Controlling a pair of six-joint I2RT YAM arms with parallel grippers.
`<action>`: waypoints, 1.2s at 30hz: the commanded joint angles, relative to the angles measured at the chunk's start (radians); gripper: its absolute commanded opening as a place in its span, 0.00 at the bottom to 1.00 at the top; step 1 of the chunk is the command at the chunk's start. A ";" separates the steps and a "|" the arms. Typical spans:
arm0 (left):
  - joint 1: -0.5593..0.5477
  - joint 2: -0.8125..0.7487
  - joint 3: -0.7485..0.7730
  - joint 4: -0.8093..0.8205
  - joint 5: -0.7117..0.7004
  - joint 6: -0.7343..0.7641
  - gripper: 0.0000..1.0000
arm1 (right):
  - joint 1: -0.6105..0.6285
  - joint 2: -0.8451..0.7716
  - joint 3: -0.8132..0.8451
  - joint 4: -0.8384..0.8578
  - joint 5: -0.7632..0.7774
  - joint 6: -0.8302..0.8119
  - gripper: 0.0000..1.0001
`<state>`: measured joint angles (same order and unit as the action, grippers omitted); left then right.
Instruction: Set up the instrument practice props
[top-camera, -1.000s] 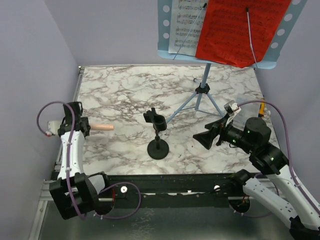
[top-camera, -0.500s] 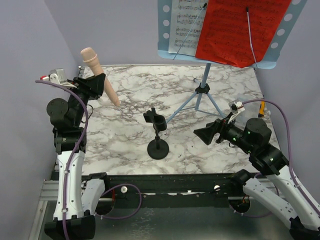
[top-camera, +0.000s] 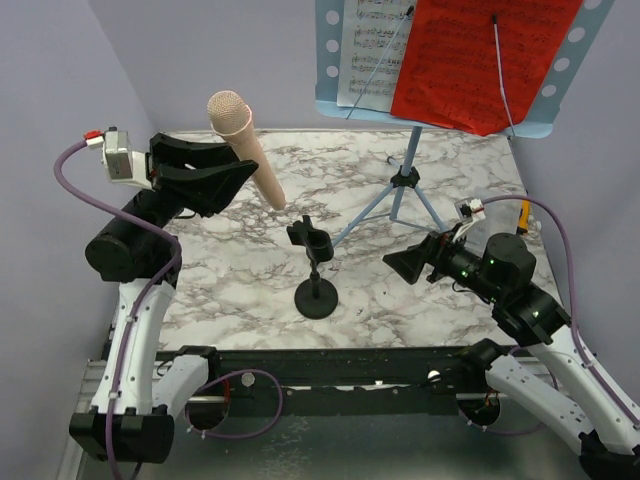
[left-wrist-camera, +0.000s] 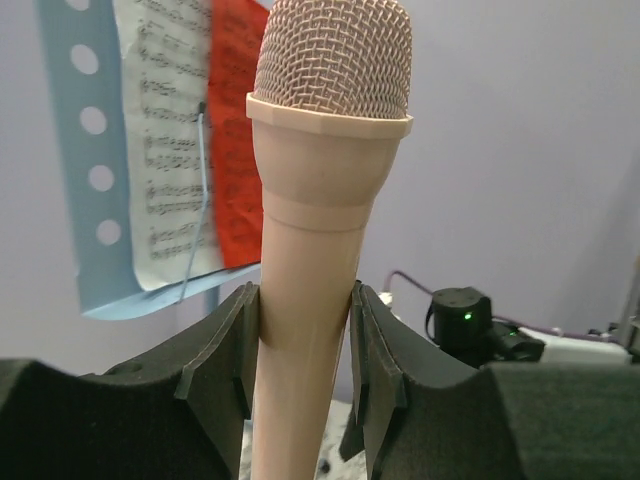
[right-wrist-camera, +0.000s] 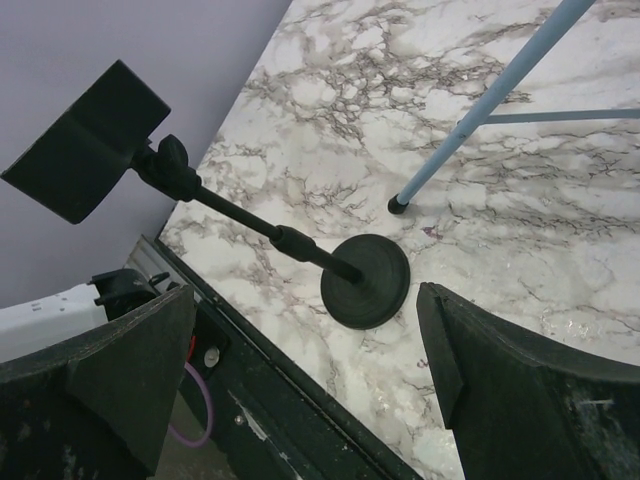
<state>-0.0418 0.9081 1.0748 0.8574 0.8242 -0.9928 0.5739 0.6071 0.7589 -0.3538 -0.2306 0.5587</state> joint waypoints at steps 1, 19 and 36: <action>-0.019 0.091 -0.067 0.537 0.001 -0.423 0.00 | -0.002 -0.022 -0.016 0.020 -0.005 0.025 1.00; -0.254 0.221 -0.181 0.599 0.045 -0.346 0.00 | -0.002 -0.041 -0.025 0.015 0.006 0.038 1.00; -0.262 0.266 -0.212 0.633 0.053 -0.325 0.00 | -0.002 -0.028 -0.036 0.022 0.008 0.034 1.00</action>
<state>-0.2943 1.1938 0.8928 1.4113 0.8684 -1.3266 0.5739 0.5713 0.7372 -0.3523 -0.2298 0.5869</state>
